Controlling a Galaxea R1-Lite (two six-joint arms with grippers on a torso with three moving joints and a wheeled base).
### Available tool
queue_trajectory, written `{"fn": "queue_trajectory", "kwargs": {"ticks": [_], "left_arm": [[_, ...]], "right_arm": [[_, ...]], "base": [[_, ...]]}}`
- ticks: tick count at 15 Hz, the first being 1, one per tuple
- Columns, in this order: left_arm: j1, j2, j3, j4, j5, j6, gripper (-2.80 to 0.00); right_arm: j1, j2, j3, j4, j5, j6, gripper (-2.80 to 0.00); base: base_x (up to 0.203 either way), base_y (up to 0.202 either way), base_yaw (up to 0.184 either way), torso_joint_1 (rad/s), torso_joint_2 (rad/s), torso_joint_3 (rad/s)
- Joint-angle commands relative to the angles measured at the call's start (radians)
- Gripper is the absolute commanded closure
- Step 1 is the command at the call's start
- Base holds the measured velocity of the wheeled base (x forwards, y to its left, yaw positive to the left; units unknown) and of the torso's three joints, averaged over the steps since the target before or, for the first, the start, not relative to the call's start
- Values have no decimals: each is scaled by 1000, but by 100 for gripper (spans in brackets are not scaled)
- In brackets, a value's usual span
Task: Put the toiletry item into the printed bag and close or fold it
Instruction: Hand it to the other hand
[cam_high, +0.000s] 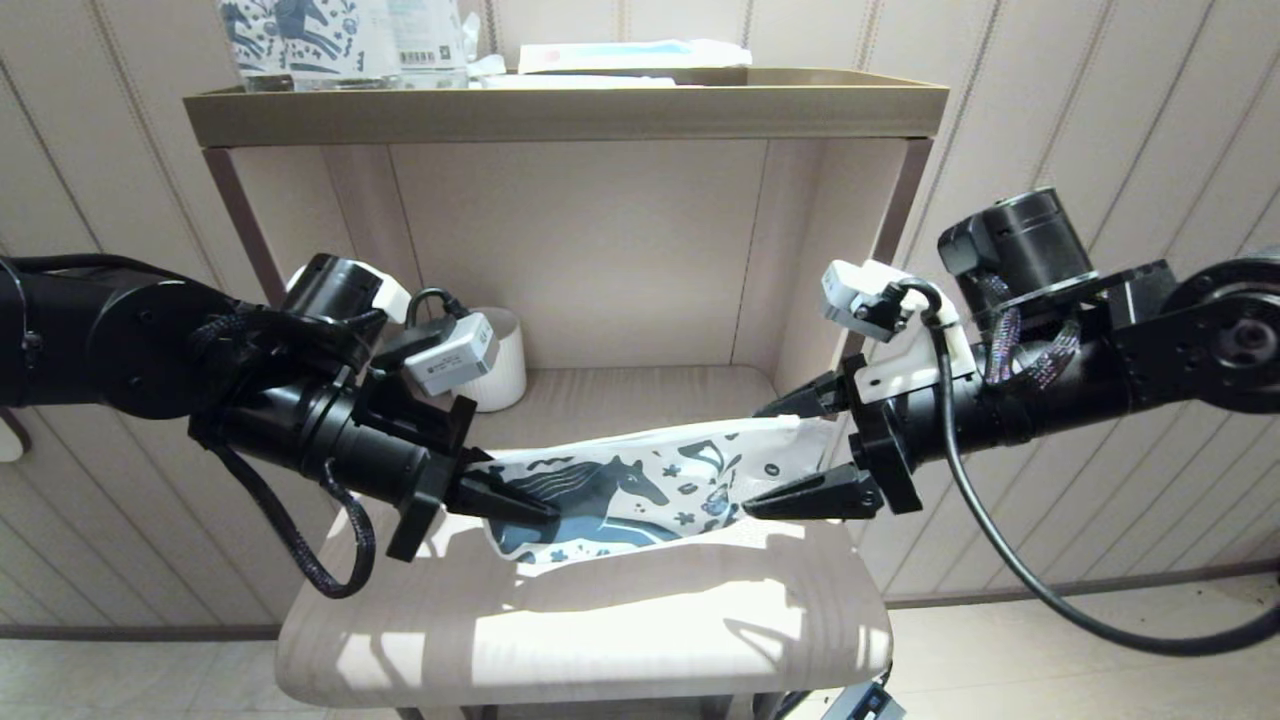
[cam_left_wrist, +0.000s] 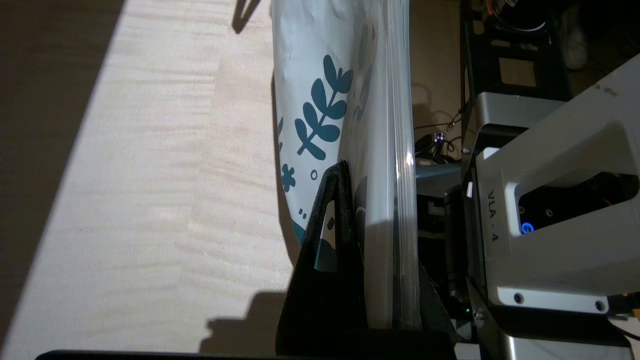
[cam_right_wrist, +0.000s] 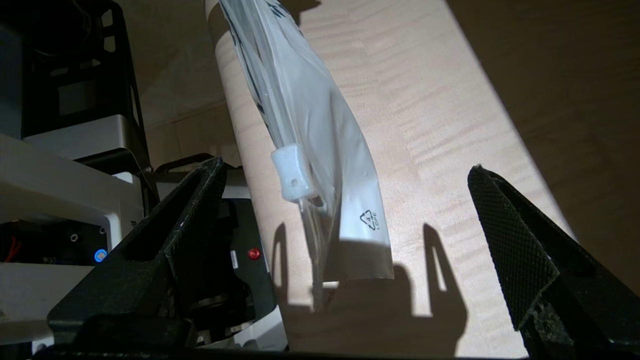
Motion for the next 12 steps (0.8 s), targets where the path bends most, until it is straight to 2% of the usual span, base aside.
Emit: {"fn": "queue_trajectory", "kwargs": {"ticks": [1, 12], "left_arm": [[1, 1, 1, 3, -5, 4, 0], [4, 4, 2, 3, -3, 6, 0]], "right_arm": [[1, 17, 10, -1, 4, -5, -280], [21, 51, 2, -28, 4, -7, -280]], "base": [[0, 0, 0, 0, 0, 0], [0, 0, 0, 0, 0, 0]]}}
